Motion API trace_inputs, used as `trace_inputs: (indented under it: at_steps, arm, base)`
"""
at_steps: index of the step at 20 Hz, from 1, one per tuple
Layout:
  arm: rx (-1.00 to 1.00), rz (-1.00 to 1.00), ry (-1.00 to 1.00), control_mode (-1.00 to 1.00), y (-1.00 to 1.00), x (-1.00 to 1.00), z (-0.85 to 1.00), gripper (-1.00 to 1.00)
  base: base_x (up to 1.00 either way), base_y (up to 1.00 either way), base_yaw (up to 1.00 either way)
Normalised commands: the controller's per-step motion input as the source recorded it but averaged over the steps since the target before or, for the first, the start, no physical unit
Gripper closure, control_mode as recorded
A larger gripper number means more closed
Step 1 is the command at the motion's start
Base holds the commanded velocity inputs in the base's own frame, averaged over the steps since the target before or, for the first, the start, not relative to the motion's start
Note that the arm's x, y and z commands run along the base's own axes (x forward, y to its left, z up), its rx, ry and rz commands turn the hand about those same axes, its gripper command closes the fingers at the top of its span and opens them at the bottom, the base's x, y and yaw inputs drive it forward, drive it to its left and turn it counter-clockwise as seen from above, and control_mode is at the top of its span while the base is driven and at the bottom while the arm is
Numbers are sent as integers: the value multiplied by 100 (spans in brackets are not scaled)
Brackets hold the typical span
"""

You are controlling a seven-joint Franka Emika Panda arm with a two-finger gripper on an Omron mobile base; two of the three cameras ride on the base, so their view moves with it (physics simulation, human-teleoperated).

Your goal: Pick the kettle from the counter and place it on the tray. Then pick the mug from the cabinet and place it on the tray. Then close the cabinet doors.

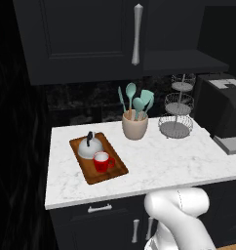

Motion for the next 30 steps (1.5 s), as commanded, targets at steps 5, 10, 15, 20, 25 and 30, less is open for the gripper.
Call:
trace_inputs:
  at_steps: [5,10,15,20,25,30]
  arm:
    - [13,-8,-20,-100,-27,-16,-26,100]
    - [16,-4,-3,-100,-59,-2,-21,100]
    - [19,0,-12,-100,-66,-44,-1,100]
    - [14,0,-20,-100,-42,-31,0,100]
    - [16,0,-4,-100,-39,0,0,100]
    - [16,0,-6,-100,-42,0,0,100]
  base:
    - [0,0,0]
    - [0,0,0]
    - [0,0,0]
    - [0,0,0]
    - [0,0,0]
    - [0,0,0]
